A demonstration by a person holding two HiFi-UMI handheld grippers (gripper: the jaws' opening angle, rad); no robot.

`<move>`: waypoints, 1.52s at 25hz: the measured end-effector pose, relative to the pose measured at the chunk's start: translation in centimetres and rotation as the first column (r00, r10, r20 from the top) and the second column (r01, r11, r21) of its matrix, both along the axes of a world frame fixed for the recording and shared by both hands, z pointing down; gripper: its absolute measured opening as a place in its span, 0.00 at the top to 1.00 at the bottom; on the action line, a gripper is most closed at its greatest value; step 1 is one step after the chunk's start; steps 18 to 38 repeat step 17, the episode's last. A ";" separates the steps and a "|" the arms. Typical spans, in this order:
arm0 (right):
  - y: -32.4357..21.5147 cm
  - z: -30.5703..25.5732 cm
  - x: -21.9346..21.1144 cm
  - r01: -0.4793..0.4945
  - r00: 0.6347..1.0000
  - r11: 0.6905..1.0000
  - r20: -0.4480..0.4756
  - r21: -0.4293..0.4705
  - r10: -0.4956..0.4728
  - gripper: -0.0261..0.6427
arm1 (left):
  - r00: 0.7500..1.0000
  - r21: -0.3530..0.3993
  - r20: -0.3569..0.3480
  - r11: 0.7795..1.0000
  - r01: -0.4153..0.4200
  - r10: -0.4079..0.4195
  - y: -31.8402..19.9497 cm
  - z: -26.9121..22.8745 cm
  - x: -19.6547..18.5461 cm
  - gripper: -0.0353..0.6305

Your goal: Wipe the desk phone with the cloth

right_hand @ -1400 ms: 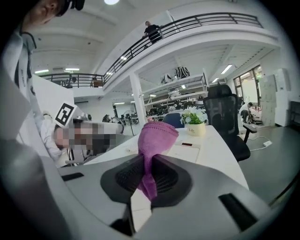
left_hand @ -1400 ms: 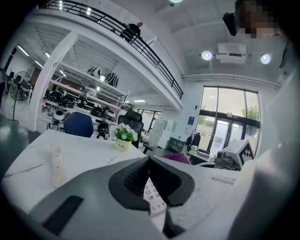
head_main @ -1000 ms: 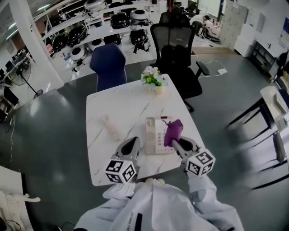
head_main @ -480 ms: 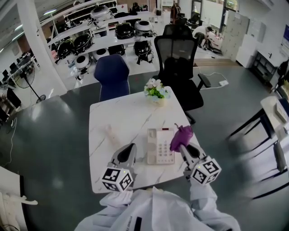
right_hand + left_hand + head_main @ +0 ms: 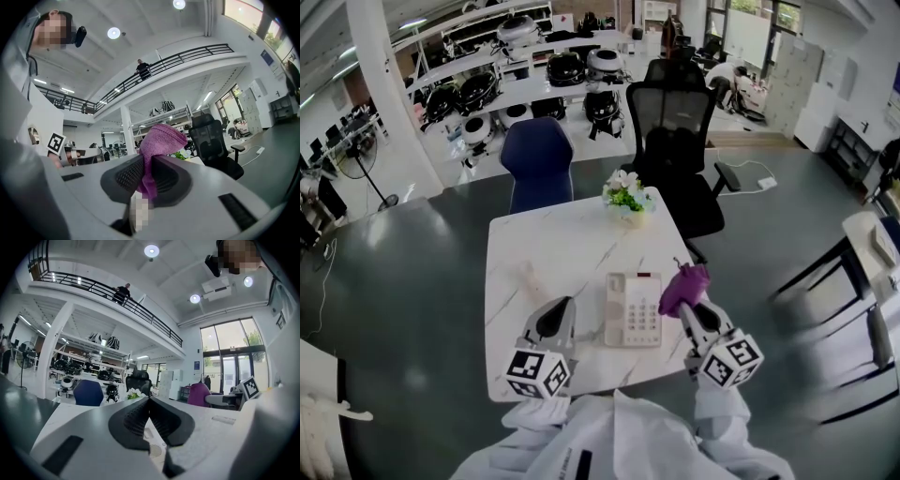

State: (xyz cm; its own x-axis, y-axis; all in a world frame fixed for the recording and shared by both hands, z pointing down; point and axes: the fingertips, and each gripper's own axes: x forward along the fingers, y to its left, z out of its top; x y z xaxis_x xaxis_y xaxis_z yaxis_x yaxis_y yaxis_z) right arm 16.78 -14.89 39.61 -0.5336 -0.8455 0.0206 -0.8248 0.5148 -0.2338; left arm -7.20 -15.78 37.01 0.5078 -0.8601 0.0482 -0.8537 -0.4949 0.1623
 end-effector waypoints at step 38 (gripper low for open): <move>-1.3 -0.2 0.6 0.000 0.999 1.000 -0.042 0.008 0.000 0.92 | 1.000 -0.003 0.009 1.000 0.011 -0.011 -1.1 -0.1 0.5 0.95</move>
